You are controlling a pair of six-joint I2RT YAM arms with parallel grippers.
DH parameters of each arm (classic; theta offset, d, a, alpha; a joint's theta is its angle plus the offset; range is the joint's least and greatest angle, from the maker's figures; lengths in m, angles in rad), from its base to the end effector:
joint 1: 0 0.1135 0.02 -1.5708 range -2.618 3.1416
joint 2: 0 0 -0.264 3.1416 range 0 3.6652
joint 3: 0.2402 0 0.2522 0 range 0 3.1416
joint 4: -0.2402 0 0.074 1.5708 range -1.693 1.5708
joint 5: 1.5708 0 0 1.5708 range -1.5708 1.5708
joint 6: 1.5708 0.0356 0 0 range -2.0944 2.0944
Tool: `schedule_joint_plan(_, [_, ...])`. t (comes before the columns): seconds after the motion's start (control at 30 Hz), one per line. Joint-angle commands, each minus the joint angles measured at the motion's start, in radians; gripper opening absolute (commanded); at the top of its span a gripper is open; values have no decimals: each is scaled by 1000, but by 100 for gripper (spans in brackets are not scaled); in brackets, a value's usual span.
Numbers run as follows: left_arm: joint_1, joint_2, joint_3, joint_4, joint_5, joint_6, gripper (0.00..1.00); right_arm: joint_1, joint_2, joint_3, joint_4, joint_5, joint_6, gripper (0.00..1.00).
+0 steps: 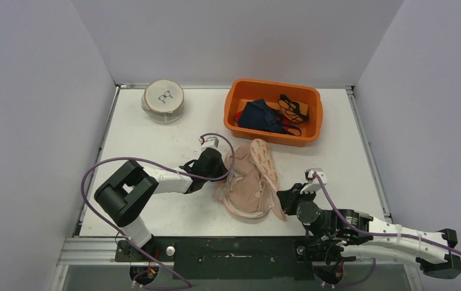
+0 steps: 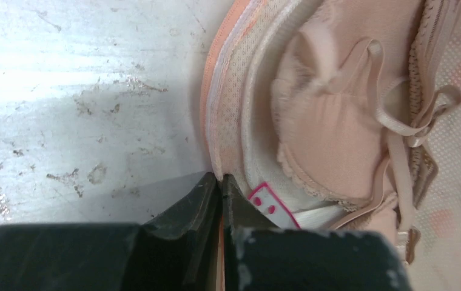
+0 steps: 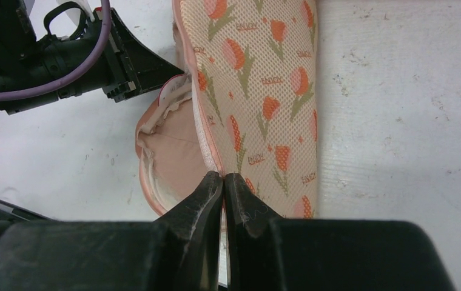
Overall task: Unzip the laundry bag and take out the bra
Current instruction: Open the laundry bag at the center of the board.
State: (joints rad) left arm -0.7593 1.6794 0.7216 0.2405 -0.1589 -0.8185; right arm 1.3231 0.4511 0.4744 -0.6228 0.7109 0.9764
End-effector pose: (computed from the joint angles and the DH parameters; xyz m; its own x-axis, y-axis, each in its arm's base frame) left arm 0.2366 -0.2168 0.1384 -0.7589 -0.2736 -0.5909 0.0573 0.8759 -0.4791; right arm 0.0493 0.1002 0.2373 -0.5767 0.2803 -0.7674 -0.2228 0.8497 0.4778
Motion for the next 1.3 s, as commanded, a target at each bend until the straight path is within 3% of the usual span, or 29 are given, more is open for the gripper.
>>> schedule_joint_plan(0.0, [5,-50,-53,-4,-62,-8,0,6,28,24,25,42,0,5])
schedule_joint_plan(0.43, [10,-496,-316,-177,-203,-91,0,4,138,32,162,69,-35,5])
schedule_joint_plan(0.7, [13,-723,-419,-336,-189,-106,0,1,166,50,25,212,167,7])
schedule_joint_plan(0.77, [12,-755,-432,-355,-177,-105,0,1,149,49,-36,226,211,14])
schedule_joint_plan(0.87, [12,-771,-438,-368,-169,-106,0,2,123,51,-113,235,261,43])
schedule_joint_plan(0.93, [13,-778,-437,-369,-168,-104,0,2,108,62,-140,228,257,55])
schedule_joint_plan(1.07, [11,-791,-430,-370,-150,-78,0,4,104,120,-103,196,108,63])
schedule_joint_plan(1.27, [9,-834,-431,-398,-71,-42,0,5,251,223,160,2,-221,64])
